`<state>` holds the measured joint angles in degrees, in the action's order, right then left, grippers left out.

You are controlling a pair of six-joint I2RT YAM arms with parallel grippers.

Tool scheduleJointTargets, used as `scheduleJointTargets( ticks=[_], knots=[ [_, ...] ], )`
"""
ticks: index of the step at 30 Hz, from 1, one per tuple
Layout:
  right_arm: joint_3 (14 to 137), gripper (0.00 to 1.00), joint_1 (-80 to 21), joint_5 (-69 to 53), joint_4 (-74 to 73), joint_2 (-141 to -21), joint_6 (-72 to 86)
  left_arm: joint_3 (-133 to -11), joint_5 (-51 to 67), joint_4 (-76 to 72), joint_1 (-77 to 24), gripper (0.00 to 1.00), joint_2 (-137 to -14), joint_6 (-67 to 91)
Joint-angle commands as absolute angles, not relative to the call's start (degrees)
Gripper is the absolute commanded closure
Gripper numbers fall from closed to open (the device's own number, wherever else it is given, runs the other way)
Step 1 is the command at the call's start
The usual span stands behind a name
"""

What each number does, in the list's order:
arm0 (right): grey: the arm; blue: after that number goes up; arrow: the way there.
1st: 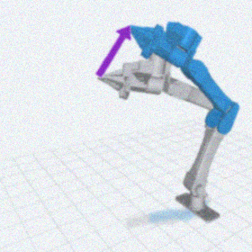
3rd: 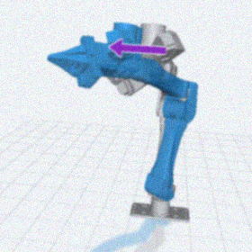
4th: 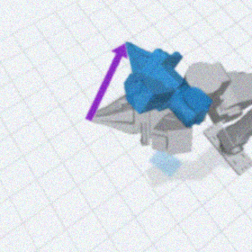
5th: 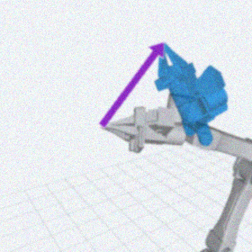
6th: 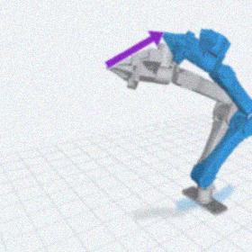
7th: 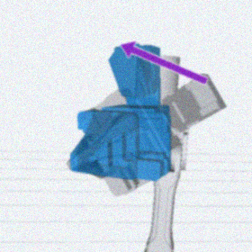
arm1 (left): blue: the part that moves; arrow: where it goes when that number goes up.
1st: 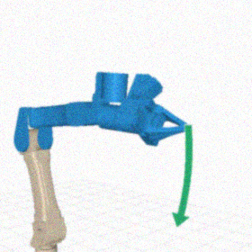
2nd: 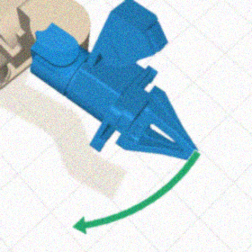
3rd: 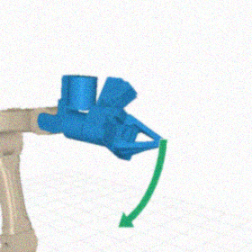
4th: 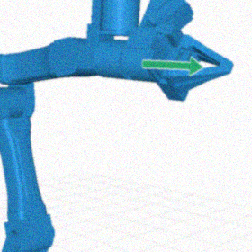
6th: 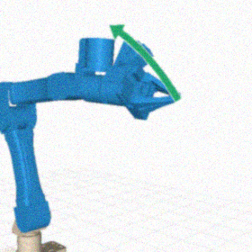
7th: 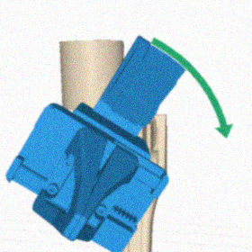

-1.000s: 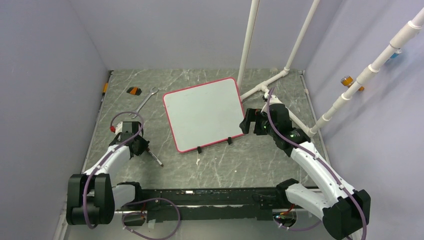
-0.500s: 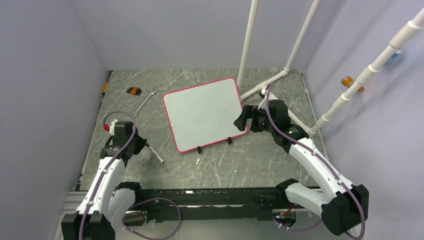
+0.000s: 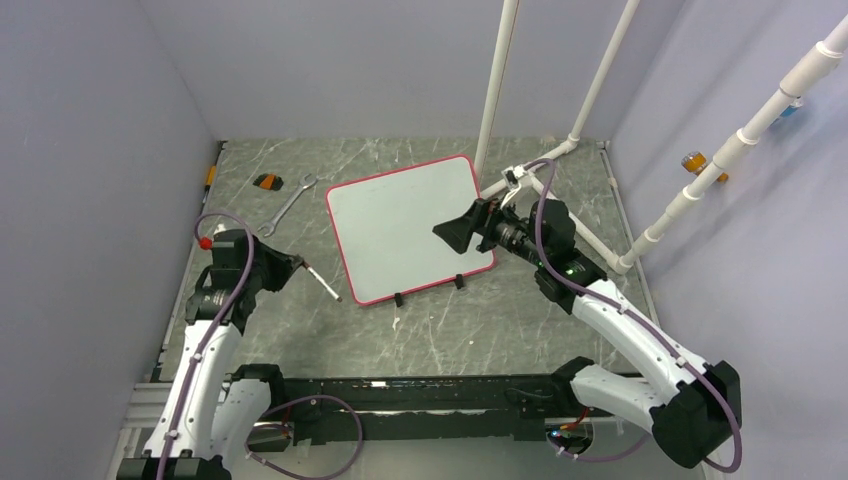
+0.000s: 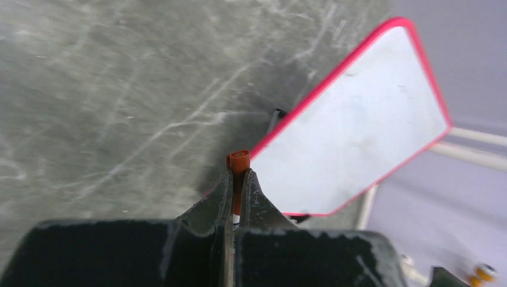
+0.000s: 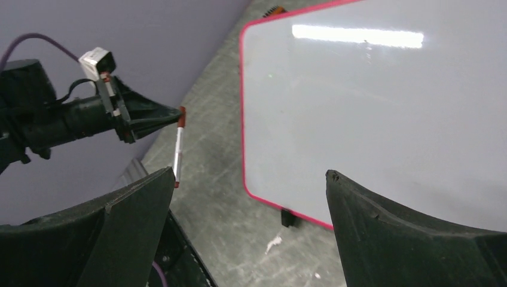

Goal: Write a sentence on the whiteboard
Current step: Pass from the left arm to the right

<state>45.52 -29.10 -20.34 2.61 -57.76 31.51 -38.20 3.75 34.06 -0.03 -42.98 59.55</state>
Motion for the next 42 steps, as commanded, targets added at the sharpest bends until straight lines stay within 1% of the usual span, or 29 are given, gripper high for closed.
scheduleJointTargets(
  ticks=[1,3,7,15,19,23,27,32,36,42],
  knots=[
    [44.45,0.00,-32.04,-19.92,19.00,-60.26,34.85,-42.24,10.06,25.51,-0.18,1.00,-44.48,67.36],
    [44.73,0.00,-33.61,-18.17,22.58,-62.22,34.77,-44.40,13.32,21.39,-0.30,1.00,-46.46,69.64],
    [48.84,0.01,-36.59,-16.73,25.26,-67.73,33.30,-51.15,14.03,20.21,-0.89,1.00,-51.95,71.39],
    [57.87,0.06,-40.92,-18.49,28.06,-76.18,29.22,-58.79,15.91,15.86,-4.57,1.00,-60.77,77.72],
    [60.62,0.12,-41.66,-18.52,27.65,-78.55,26.41,-61.66,16.72,13.65,-6.42,1.00,-63.89,80.38],
    [62.91,0.20,-41.80,-18.04,26.29,-79.94,24.54,-68.18,15.73,18.19,-7.64,1.00,-66.63,79.12],
    [65.96,0.26,-41.72,-19.89,22.69,-81.27,21.84,-69.45,16.54,17.80,-7.73,1.00,-66.88,79.89],
    [67.39,0.26,-41.75,-22.82,21.38,-81.86,19.42,-70.10,19.59,17.11,-7.73,1.00,-67.37,81.20],
    [69.39,0.26,-41.74,-26.27,19.62,-82.24,18.46,-72.41,19.96,19.04,-7.73,1.00,-68.62,78.33],
    [73.13,0.26,-41.71,-30.97,16.58,-84.63,22.24,-73.33,22.44,18.84,-7.67,1.00,-70.24,75.16]
  ],
)
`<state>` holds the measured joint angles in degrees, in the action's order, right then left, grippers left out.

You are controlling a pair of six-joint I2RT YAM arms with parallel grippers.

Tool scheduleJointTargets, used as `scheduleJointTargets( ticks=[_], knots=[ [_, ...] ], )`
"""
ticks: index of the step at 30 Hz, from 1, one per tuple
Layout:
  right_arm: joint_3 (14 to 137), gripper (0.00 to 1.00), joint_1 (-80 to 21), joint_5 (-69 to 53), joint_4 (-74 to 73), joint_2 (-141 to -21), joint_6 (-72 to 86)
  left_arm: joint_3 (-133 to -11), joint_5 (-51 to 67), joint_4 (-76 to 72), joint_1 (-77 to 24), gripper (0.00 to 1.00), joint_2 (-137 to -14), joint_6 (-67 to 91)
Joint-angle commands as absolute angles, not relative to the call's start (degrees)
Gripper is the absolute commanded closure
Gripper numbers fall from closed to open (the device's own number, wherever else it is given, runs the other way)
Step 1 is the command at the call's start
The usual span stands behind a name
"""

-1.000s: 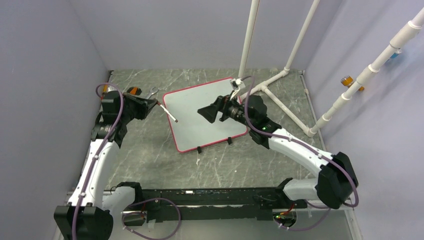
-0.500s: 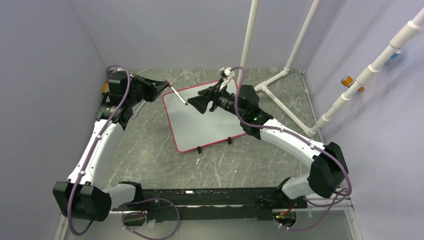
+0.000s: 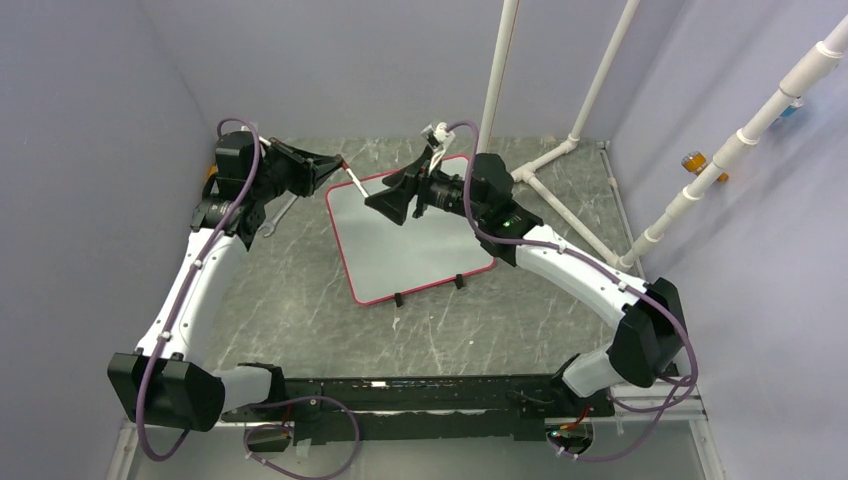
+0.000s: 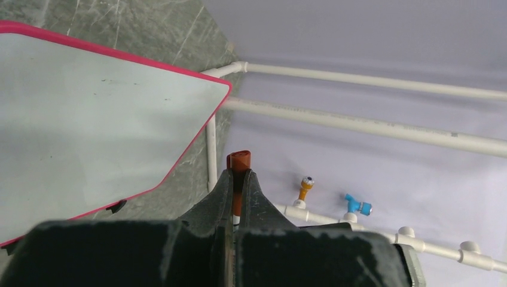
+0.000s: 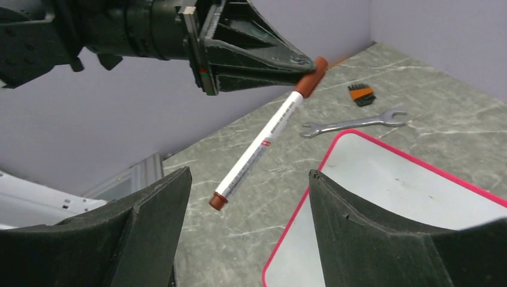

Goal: Write a sentence on the whiteboard
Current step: Pass from the left arm to the right

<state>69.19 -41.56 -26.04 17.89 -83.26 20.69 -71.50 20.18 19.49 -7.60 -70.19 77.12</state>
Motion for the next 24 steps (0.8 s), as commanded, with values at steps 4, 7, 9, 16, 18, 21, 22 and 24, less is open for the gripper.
scheduleJointTargets(
  ticks=[4,7,9,16,18,21,22,24],
  knots=[
    [76.65,0.26,-41.66,-34.60,13.06,-86.91,24.93,-74.16,23.66,20.47,-7.44,1.00,-70.93,71.46],
    [79.32,0.28,-41.66,-35.28,9.70,-88.39,26.72,-73.50,24.23,19.54,-7.43,1.00,-70.78,69.20],
    [81.10,0.29,-41.66,-35.90,7.63,-89.70,27.61,-73.08,24.37,18.93,-7.47,1.00,-70.60,67.84],
    [87.41,0.35,-41.63,-39.97,2.57,-94.51,32.30,-71.48,23.44,17.51,-7.73,1.00,-69.09,63.15],
    [88.72,0.37,-41.62,-40.42,1.60,-95.66,33.29,-71.24,22.68,17.47,-7.86,1.00,-68.32,61.79],
    [89.00,0.39,-41.65,-40.77,1.92,-96.50,34.76,-70.76,21.01,17.10,-8.15,1.00,-67.08,60.45],
    [89.03,0.40,-41.66,-40.97,2.09,-96.76,35.14,-70.62,20.67,16.72,-8.29,1.00,-66.73,60.15],
    [89.04,0.40,-41.69,-41.39,2.17,-97.46,35.83,-70.14,19.95,16.03,-8.58,1.00,-66.03,59.58]
  ],
)
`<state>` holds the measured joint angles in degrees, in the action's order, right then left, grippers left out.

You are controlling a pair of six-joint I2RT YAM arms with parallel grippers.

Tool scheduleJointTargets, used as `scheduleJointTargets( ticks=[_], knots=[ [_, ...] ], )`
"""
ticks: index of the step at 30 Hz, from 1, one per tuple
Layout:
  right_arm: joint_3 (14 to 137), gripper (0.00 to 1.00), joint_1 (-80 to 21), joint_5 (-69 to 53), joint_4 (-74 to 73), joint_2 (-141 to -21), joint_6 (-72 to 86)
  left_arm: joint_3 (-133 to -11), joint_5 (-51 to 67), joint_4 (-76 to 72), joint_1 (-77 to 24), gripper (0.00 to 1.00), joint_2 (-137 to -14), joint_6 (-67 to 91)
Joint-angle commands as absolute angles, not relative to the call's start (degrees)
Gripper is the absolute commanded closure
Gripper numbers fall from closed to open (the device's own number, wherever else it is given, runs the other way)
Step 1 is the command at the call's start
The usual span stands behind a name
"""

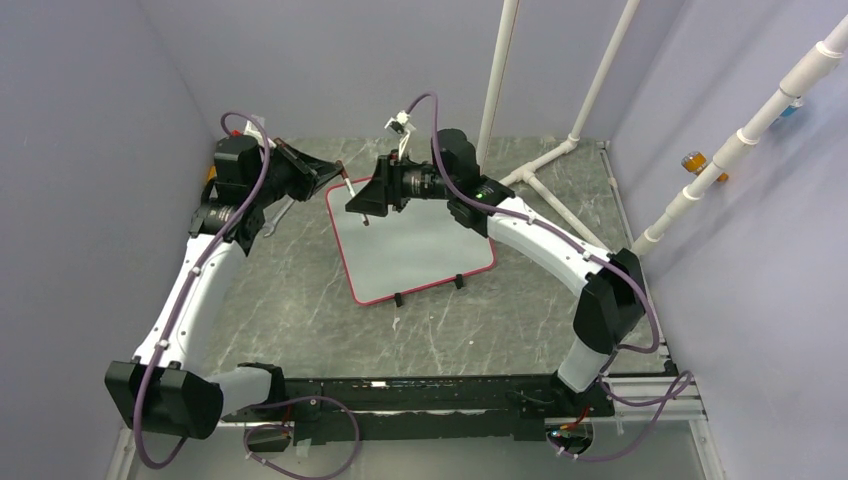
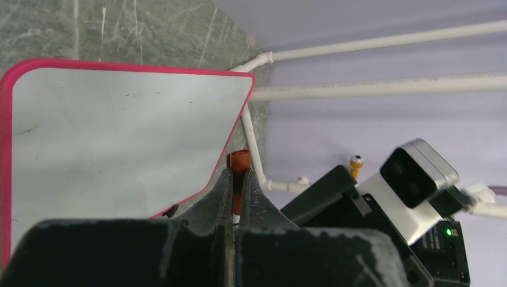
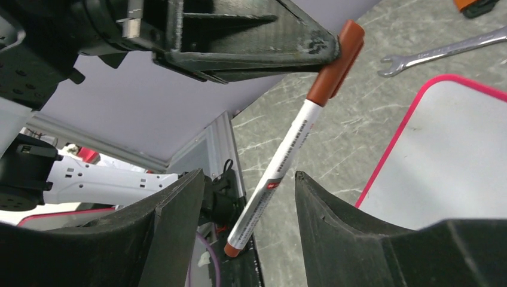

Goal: Write a sentence on the whiteboard
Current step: Pass from the left arm to the right

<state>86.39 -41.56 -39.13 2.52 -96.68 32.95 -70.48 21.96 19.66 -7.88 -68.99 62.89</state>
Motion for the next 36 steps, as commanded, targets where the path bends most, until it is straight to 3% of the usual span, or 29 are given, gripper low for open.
scheduleJointTargets(
  ticks=[1,6,11,17,22,28,29,31,36],
  knots=[
    [88.91,0.41,-41.62,-41.63,2.42,-97.69,36.31,-69.98,19.64,15.66,-8.74,1.00,-65.75,59.12],
    [88.93,0.53,-41.66,-42.30,2.33,-98.20,37.07,-68.32,18.43,13.08,-9.22,1.00,-63.87,57.87],
    [89.36,0.86,-41.66,-42.85,2.11,-98.31,37.36,-66.30,17.63,11.66,-9.64,1.00,-61.81,56.86],
    [90.29,0.98,-41.69,-42.19,-1.43,-97.26,35.12,-65.10,18.12,12.54,-9.93,0.99,-59.42,52.48],
    [92.12,1.00,-41.54,-42.43,-7.31,-96.33,29.65,-65.46,21.36,16.87,-9.93,0.74,-57.87,44.91],
    [93.01,1.00,-41.27,-43.71,-13.78,-93.89,23.05,-66.14,21.86,22.72,-9.85,0.15,-53.39,32.56],
    [92.91,1.00,-41.23,-44.26,-14.71,-93.49,22.21,-66.57,22.35,23.83,-9.84,0.10,-52.83,30.17],
    [92.74,1.00,-41.00,-45.84,-16.95,-92.52,19.67,-67.73,24.23,25.80,-9.84,0.04,-52.16,25.64],
    [91.36,1.00,-39.97,-51.61,-22.55,-89.95,13.64,-70.70,36.31,30.25,-9.30,0.06,-52.50,14.40]
  ],
)
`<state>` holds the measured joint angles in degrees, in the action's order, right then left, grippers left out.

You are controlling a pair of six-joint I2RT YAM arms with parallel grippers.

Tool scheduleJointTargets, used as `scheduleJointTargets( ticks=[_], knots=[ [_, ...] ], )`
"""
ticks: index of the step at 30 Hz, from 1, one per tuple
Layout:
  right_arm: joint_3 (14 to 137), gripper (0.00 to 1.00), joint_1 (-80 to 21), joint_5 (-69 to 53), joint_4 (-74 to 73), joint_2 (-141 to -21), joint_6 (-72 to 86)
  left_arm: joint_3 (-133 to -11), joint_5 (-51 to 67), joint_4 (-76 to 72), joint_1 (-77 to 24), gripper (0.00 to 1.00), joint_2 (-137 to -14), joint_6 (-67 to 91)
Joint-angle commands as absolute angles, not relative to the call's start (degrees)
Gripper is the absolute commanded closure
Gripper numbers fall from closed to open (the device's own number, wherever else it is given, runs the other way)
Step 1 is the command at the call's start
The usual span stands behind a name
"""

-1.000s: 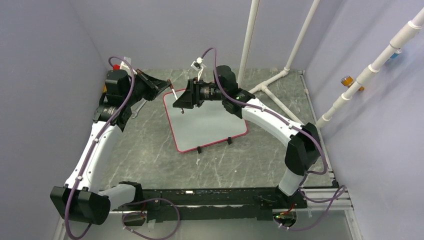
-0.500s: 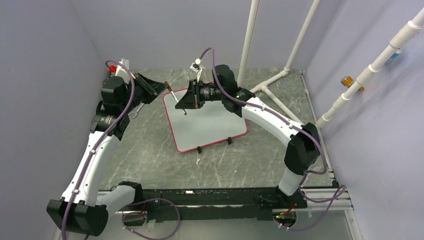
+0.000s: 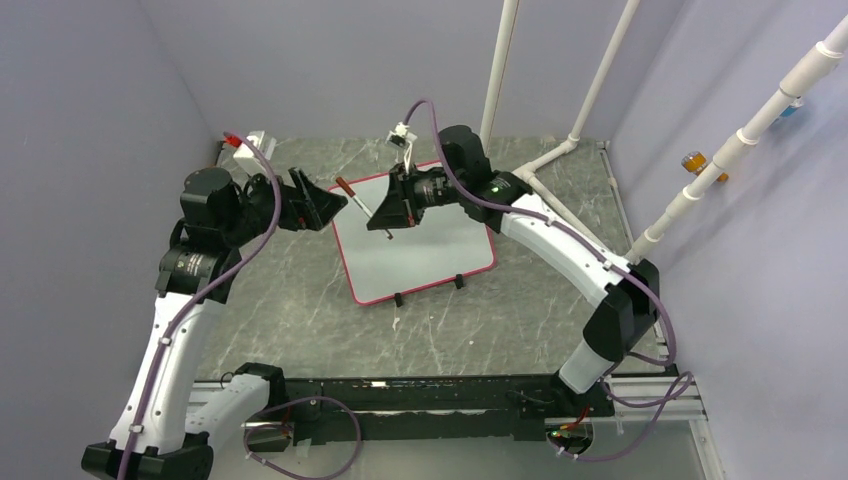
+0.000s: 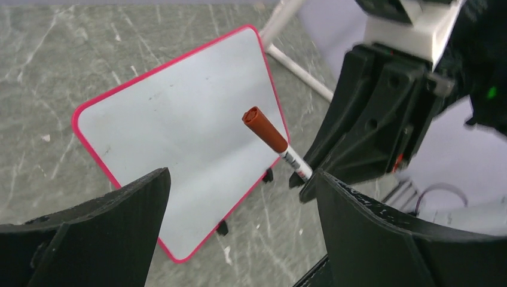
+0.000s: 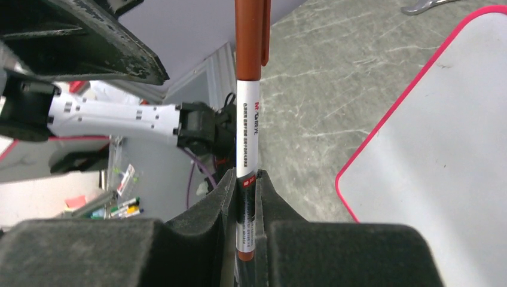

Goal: Write a sentence on the whiteboard
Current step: Pass from the left arm to the right, then pass from the right arm to the left

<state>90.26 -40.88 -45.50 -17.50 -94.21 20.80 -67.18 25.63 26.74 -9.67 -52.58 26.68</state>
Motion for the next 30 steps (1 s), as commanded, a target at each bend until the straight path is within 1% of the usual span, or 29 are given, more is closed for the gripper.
scheduleJointTargets(
  ticks=[1,6,10,13,16,20,23,26,30],
  knots=[
    [91.35,1.00,-39.93,-52.96,-24.45,-89.39,12.31,-71.22,38.71,30.85,-9.13,0.07,-52.66,12.52],
    [90.31,1.00,-39.82,-57.82,-29.92,-86.65,6.15,-72.92,47.93,29.62,-7.93,0.06,-52.22,9.09],
    [90.45,1.00,-39.85,-59.28,-34.29,-85.41,2.03,-73.25,59.80,24.84,-7.04,0.03,-52.30,8.80],
    [90.53,1.00,-39.82,-59.28,-35.64,-84.80,0.78,-73.03,67.17,20.88,-7.03,0.04,-53.58,8.96],
    [90.38,1.00,-39.84,-60.12,-35.86,-84.28,0.53,-75.29,69.38,23.15,-6.99,0.08,-56.06,7.95],
    [90.18,1.00,-39.82,-61.07,-35.69,-83.90,0.53,-75.50,72.71,21.21,-7.25,0.15,-58.09,9.31],
    [90.35,1.00,-39.86,-62.03,-35.02,-84.38,0.57,-75.20,73.58,20.77,-7.66,0.16,-58.95,8.63],
    [90.35,1.00,-39.82,-63.39,-33.93,-85.04,1.42,-75.06,74.74,20.46,-8.19,0.21,-60.09,8.40],
    [90.09,1.00,-39.77,-64.51,-32.12,-85.37,2.51,-74.73,75.55,19.66,-9.48,0.25,-60.95,7.92]
  ],
)
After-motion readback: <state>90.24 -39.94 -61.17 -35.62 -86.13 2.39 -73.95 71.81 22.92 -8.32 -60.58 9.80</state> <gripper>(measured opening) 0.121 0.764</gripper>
